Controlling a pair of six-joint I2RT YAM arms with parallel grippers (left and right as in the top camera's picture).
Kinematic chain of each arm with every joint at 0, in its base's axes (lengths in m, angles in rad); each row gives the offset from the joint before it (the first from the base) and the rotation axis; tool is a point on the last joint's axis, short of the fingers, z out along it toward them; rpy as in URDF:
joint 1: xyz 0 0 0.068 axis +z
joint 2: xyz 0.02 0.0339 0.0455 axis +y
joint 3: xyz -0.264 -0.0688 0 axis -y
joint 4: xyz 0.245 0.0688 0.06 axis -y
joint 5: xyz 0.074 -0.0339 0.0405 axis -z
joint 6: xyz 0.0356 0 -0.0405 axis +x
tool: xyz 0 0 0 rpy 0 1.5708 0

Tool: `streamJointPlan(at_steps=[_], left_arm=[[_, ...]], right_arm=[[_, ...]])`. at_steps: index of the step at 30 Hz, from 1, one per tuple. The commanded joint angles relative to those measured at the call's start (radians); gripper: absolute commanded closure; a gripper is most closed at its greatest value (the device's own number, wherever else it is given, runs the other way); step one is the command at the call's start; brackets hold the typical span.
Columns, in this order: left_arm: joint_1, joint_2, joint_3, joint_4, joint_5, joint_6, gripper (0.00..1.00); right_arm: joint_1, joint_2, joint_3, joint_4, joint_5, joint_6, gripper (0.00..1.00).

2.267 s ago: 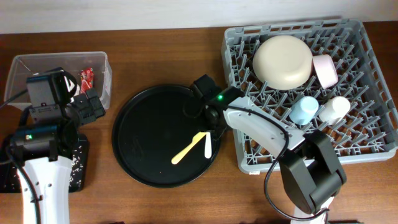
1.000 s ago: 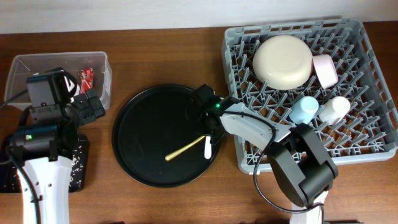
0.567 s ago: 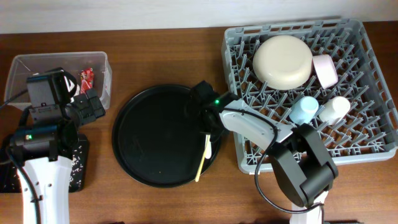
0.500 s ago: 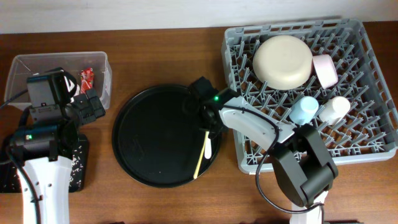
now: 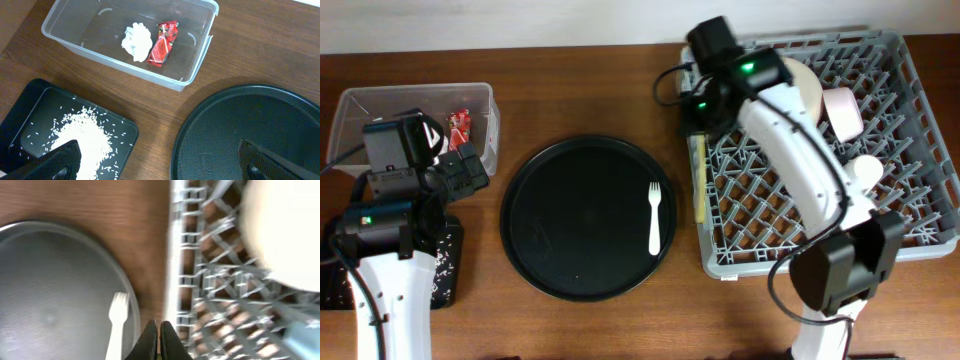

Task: Sort waste into correct bins and load items into the dishwasher rack
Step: 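Carry the yellow knife into the rack and release it upright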

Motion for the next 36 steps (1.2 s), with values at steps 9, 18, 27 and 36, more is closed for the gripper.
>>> streamJointPlan(at_steps=[9, 18, 27, 36], left_arm=[[0.002, -0.005, 0.013, 0.001, -0.007, 0.003, 0.01], [0.002, -0.005, 0.013, 0.001, -0.007, 0.003, 0.01], [0.002, -0.005, 0.013, 0.001, -0.007, 0.003, 0.01], [0.002, -0.005, 0.013, 0.001, -0.007, 0.003, 0.01]], right_arm=[[-0.081, 0.055, -0.015, 0.067, 0.106, -0.360, 0.96], [-0.100, 0.132, -0.029, 0.101, 0.125, -0.326, 0.96], [-0.127, 0.133, -0.029, 0.092, 0.124, -0.326, 0.82], [-0.116, 0.072, 0.023, 0.008, 0.077, -0.320, 0.46]])
